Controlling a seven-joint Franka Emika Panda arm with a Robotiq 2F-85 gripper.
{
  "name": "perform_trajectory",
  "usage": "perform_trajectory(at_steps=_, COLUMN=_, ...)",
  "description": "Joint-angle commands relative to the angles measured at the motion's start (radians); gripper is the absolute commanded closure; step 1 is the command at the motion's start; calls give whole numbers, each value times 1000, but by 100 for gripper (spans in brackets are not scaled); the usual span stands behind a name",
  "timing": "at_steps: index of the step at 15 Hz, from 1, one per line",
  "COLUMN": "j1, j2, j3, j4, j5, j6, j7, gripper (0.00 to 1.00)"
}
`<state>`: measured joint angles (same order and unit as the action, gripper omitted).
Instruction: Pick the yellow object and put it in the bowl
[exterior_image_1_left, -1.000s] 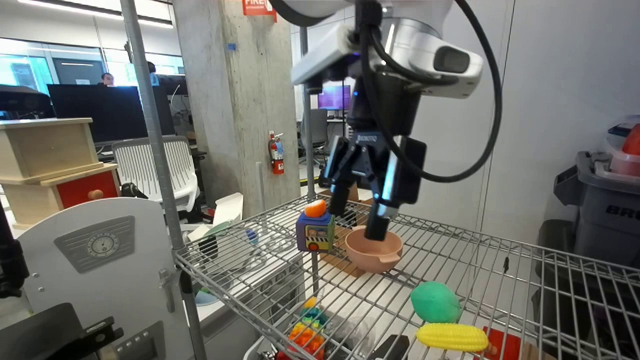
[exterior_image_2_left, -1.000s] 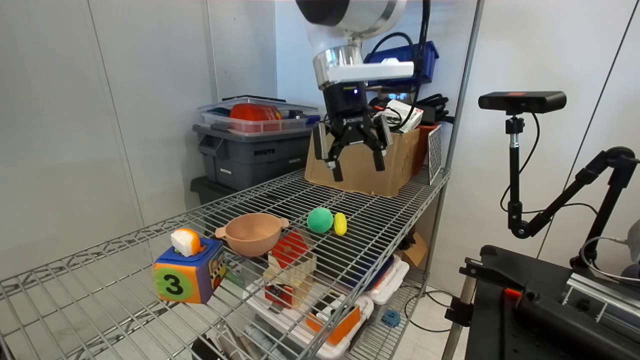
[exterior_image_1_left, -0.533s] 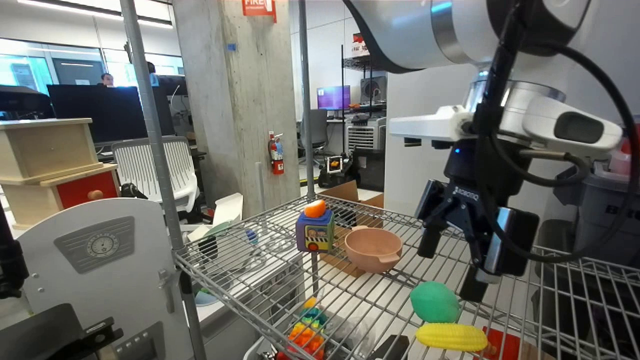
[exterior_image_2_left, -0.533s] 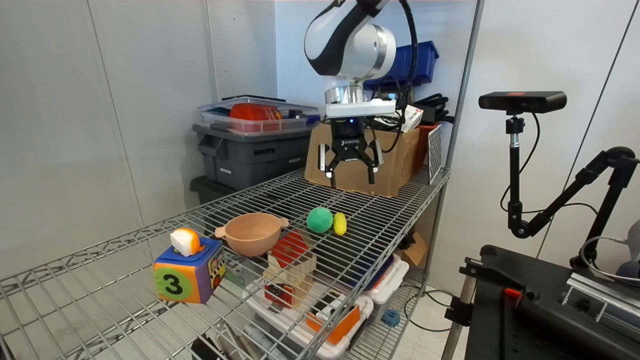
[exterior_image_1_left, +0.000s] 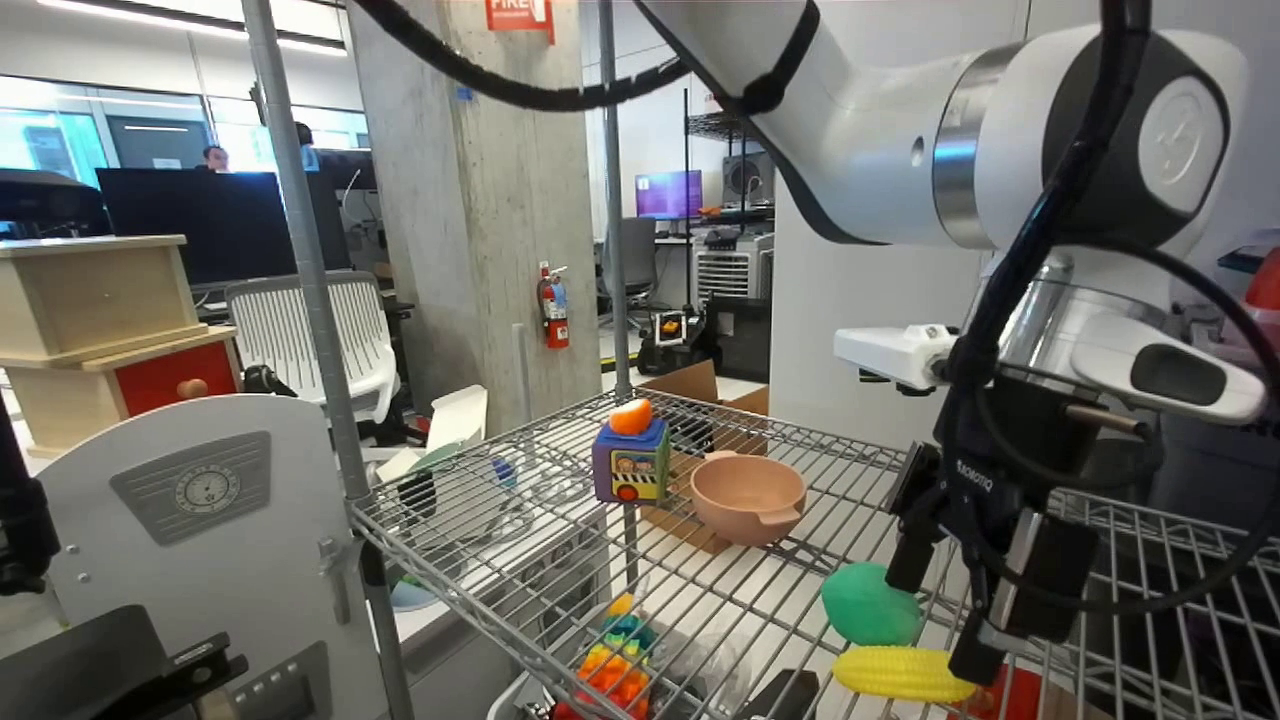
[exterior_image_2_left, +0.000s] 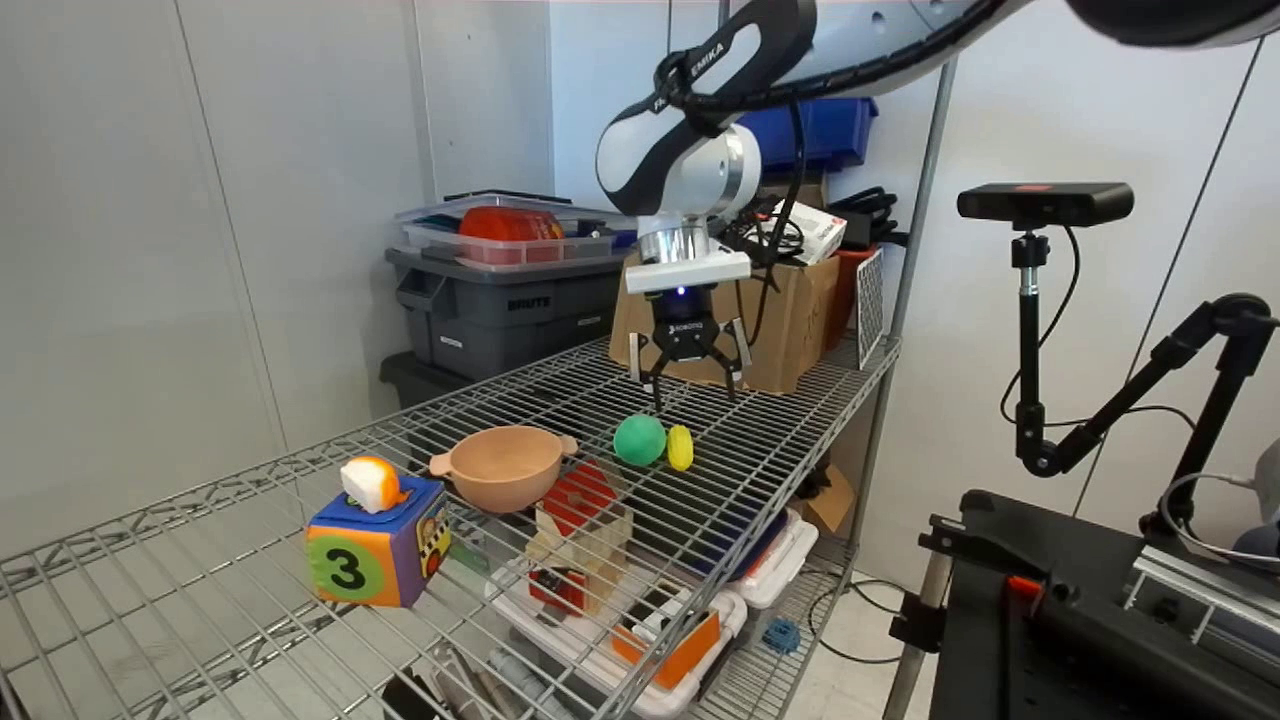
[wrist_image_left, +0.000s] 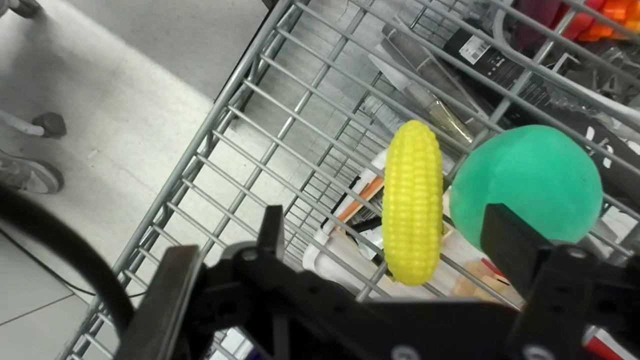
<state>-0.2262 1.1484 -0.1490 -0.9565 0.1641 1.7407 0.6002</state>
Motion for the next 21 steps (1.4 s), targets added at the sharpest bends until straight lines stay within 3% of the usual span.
perform_trajectory(at_steps=1, j1=3, j2=155, j3=-10, j4=242, j5=-12, j6=-114, j7=102, gripper=0)
perform_trajectory(at_steps=6, j1=-4, j2=274, j3=-9, j4=439, j5=-17, j6=-221, j7=161, gripper=0)
perform_trajectory(at_steps=10, j1=-10, j2=292, j3=-14, j4=476, j5=-63, j6=-255, j7=200, gripper=0)
perform_trajectory(at_steps=11, j1=-2, j2=271, j3=-30, j4=437, j5=-62, j6=-245, j7=204, gripper=0)
perform_trajectory(at_steps=21, j1=-2, j2=271, j3=-52, j4=441, j5=-84, j6=-259, j7=221, gripper=0)
